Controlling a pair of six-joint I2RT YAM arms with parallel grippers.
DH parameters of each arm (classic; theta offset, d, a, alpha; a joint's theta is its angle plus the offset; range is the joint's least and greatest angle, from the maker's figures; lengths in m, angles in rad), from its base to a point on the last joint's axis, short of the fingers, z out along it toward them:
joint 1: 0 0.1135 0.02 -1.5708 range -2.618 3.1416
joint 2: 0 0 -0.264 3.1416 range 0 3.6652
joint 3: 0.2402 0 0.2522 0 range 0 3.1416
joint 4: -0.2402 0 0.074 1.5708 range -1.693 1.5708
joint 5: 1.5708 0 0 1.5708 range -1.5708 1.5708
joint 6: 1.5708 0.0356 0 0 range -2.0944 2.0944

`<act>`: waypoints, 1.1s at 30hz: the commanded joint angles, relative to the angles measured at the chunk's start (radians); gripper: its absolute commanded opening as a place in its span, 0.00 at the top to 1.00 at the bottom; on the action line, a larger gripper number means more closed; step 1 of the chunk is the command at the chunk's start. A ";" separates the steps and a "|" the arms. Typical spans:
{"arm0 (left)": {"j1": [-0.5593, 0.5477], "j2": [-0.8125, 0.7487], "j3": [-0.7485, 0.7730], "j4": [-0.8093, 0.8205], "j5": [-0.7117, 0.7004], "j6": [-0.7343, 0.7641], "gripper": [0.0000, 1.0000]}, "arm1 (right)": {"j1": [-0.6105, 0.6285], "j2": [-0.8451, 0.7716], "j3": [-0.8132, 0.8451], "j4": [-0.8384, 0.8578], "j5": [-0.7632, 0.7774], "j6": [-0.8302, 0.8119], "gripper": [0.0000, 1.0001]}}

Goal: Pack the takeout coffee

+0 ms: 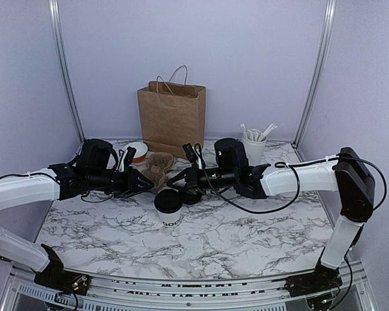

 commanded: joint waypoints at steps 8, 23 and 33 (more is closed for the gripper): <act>-0.007 0.082 -0.037 0.156 0.084 -0.048 0.91 | -0.007 0.031 0.039 0.083 -0.031 0.033 1.00; -0.016 0.176 -0.053 0.171 0.075 -0.043 0.98 | -0.013 0.030 0.040 0.097 -0.037 0.026 1.00; -0.016 0.184 -0.039 0.130 0.045 -0.022 0.98 | -0.029 0.124 -0.080 0.202 -0.095 0.104 1.00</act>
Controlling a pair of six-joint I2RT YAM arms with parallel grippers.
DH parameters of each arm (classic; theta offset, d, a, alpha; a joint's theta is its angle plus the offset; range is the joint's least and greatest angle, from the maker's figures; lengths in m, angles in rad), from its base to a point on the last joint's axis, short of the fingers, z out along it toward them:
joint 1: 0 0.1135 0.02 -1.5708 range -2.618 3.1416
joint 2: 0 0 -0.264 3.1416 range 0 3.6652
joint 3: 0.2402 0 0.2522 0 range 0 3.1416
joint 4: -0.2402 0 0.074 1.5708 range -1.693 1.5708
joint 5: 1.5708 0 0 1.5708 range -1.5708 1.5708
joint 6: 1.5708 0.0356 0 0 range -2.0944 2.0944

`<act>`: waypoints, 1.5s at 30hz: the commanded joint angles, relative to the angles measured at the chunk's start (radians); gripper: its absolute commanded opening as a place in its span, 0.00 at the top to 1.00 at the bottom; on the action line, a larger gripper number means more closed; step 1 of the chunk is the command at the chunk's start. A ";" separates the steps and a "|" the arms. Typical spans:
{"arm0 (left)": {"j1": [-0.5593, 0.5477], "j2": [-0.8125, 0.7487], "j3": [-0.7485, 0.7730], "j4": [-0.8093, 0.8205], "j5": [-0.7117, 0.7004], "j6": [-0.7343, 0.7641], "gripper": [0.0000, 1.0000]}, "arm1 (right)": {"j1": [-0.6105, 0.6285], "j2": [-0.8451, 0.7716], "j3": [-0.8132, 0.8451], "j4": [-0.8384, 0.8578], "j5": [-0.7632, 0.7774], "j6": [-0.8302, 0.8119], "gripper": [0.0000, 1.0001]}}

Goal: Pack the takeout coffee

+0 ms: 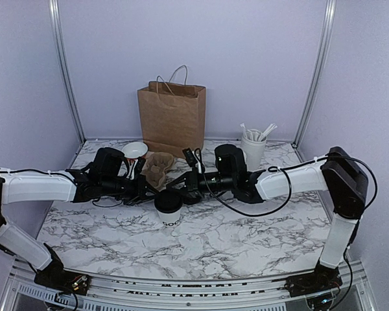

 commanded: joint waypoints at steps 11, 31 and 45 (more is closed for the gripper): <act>-0.042 0.023 0.002 -0.054 -0.039 0.027 0.99 | -0.048 0.078 -0.108 0.051 -0.046 0.080 1.00; -0.043 0.017 0.004 -0.059 -0.047 0.031 0.98 | -0.049 0.052 -0.029 -0.028 -0.035 0.033 1.00; -0.044 0.018 0.008 -0.061 -0.045 0.034 0.98 | -0.048 0.011 0.009 -0.074 -0.012 -0.001 1.00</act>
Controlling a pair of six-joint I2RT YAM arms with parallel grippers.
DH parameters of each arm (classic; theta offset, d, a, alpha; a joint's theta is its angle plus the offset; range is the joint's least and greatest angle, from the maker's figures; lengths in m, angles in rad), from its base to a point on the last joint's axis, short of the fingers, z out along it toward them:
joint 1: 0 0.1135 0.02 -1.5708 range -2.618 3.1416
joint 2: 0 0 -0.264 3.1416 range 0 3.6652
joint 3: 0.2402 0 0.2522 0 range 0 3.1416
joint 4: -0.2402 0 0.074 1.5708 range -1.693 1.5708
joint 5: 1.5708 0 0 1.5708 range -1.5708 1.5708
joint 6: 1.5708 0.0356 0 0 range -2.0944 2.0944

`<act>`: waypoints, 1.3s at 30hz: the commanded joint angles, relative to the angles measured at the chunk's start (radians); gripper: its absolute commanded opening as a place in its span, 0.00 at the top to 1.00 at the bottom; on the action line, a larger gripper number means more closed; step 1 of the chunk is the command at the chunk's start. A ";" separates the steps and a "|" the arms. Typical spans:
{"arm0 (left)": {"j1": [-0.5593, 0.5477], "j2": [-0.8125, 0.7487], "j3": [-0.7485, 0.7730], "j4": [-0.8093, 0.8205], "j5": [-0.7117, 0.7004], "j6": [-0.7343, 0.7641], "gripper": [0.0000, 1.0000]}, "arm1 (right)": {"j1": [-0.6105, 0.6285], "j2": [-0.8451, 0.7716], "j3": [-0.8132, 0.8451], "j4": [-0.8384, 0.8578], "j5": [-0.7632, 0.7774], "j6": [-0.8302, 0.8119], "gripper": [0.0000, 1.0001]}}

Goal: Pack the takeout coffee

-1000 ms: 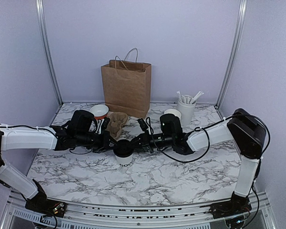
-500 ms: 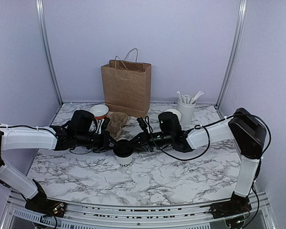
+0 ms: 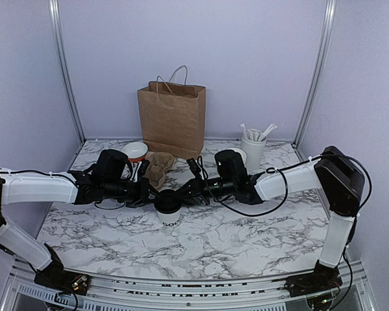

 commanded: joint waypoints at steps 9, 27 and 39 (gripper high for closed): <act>-0.005 0.017 0.006 -0.058 -0.023 0.018 0.98 | -0.006 -0.061 0.117 -0.094 0.064 -0.074 1.00; -0.005 0.025 0.009 -0.062 -0.026 0.023 0.98 | -0.032 0.123 0.140 -0.094 0.039 -0.030 1.00; -0.006 0.022 0.010 -0.063 -0.031 0.025 0.99 | -0.041 -0.017 0.140 -0.109 0.083 -0.070 1.00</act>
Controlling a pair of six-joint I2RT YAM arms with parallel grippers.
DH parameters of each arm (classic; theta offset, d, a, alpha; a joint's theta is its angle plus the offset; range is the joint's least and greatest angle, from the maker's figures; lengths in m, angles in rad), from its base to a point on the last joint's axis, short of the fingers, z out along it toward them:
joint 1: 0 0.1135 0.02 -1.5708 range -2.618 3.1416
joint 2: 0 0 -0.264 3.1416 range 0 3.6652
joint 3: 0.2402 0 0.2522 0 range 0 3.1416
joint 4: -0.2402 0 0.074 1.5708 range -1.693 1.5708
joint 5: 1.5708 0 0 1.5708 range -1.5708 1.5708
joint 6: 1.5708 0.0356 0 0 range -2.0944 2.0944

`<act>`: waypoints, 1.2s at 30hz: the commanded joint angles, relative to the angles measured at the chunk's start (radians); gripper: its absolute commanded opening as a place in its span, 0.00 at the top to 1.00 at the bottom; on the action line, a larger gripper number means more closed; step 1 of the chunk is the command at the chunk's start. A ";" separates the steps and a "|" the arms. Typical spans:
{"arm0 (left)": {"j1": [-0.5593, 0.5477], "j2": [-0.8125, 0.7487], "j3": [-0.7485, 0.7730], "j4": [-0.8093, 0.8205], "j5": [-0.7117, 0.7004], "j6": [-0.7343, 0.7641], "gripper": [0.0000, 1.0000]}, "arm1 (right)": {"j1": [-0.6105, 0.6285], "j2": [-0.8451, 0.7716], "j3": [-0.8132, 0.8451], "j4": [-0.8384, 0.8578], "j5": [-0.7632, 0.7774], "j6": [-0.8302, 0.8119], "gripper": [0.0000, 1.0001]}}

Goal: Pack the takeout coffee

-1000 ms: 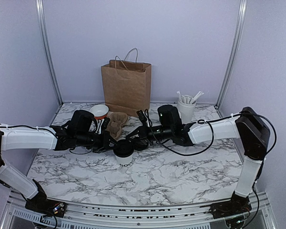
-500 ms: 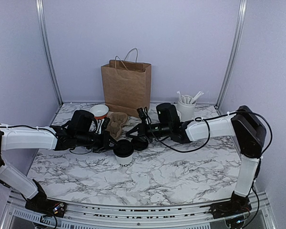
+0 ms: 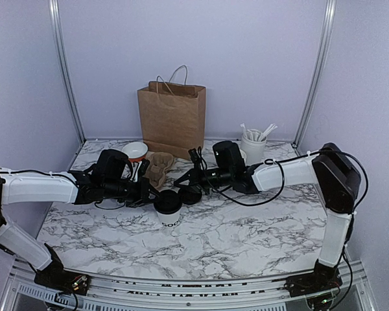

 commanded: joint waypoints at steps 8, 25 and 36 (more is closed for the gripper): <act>-0.005 0.024 0.007 -0.059 -0.022 0.017 0.99 | 0.028 -0.093 0.037 -0.019 0.010 -0.057 1.00; -0.005 0.023 0.000 -0.055 -0.024 0.016 0.99 | 0.030 -0.021 0.004 -0.030 -0.013 -0.009 1.00; -0.007 0.023 0.002 -0.054 -0.025 0.016 0.99 | 0.052 -0.115 0.005 -0.016 -0.027 -0.062 1.00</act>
